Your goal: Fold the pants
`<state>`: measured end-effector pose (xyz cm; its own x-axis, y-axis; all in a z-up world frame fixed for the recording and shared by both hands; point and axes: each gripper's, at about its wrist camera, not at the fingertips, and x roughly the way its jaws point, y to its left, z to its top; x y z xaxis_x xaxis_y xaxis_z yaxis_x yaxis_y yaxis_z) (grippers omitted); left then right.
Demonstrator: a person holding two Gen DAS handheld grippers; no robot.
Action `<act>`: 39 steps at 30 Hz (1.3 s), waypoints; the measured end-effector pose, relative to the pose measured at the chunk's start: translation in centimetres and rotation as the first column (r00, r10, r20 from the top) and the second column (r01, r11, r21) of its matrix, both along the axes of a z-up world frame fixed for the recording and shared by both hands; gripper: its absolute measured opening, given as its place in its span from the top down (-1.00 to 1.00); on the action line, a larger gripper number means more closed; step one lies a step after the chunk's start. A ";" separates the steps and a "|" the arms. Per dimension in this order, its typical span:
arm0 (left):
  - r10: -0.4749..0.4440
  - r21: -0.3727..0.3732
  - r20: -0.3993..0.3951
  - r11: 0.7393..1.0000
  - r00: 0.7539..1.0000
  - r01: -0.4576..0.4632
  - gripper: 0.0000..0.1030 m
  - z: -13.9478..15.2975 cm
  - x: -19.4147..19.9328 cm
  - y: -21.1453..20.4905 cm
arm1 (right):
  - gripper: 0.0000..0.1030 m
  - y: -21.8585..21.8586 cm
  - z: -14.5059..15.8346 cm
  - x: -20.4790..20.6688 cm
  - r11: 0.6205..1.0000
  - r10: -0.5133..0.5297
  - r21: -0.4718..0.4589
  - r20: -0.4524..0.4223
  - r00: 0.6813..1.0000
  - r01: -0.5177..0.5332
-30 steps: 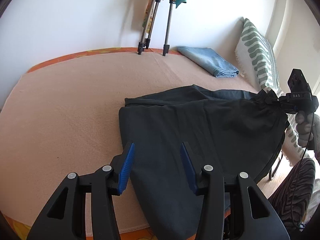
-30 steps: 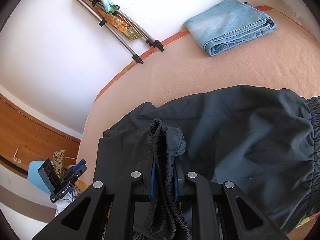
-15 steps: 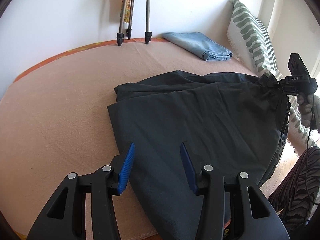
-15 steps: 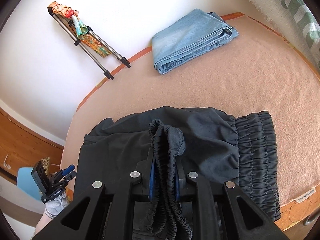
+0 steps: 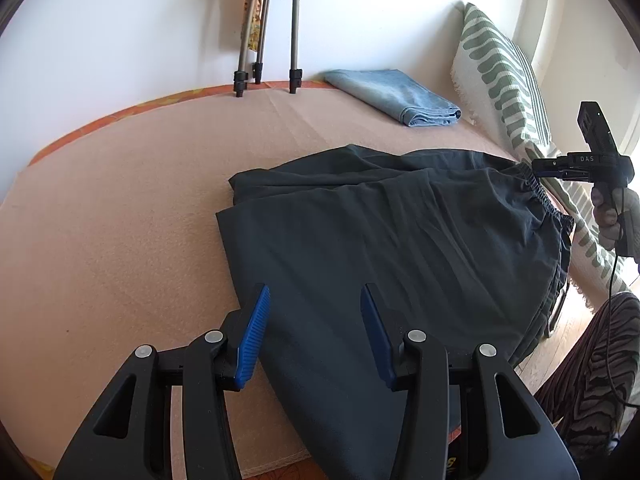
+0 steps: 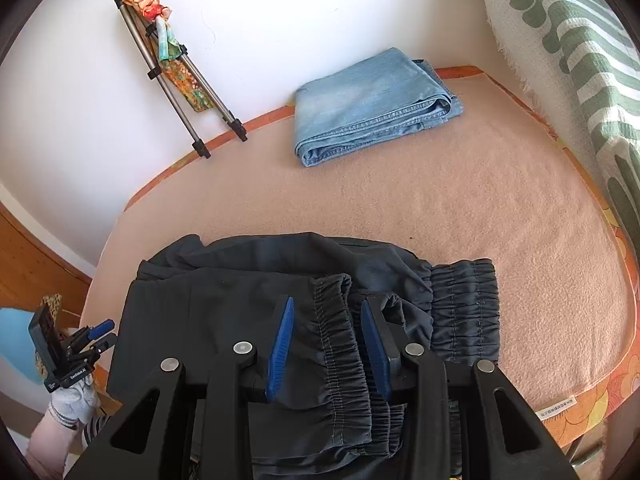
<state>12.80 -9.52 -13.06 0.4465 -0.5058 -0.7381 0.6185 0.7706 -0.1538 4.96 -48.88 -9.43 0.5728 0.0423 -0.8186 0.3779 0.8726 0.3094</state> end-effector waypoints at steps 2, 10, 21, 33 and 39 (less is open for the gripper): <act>0.003 -0.001 -0.001 1.000 1.000 -0.003 0.11 0.0 -0.1 0.2 | 0.27 0.4 -0.9 1.1 1.000 0.013 -0.014 -0.030 0.999 -0.013; 0.025 -0.016 -0.017 1.000 1.000 -0.025 0.11 -0.1 0.1 1.4 | 0.73 0.9 -3.1 2.1 0.999 -0.010 -0.053 -0.109 0.994 0.004; 0.022 -0.012 -0.025 1.000 0.999 -0.023 0.11 -0.5 -0.4 1.2 | 0.72 2.0 -3.9 2.0 0.994 -0.006 -0.110 -0.168 0.986 -0.013; 0.022 0.008 -0.042 1.000 0.999 -0.022 0.11 0.1 -0.6 2.2 | 0.67 1.2 -0.9 -0.2 0.977 -0.060 -0.210 -0.156 0.986 0.026; 0.042 0.068 0.007 0.997 0.999 -0.042 0.11 4.3 0.6 3.8 | 0.13 3.7 1.7 0.2 0.962 -0.016 -0.271 -0.093 0.996 -0.010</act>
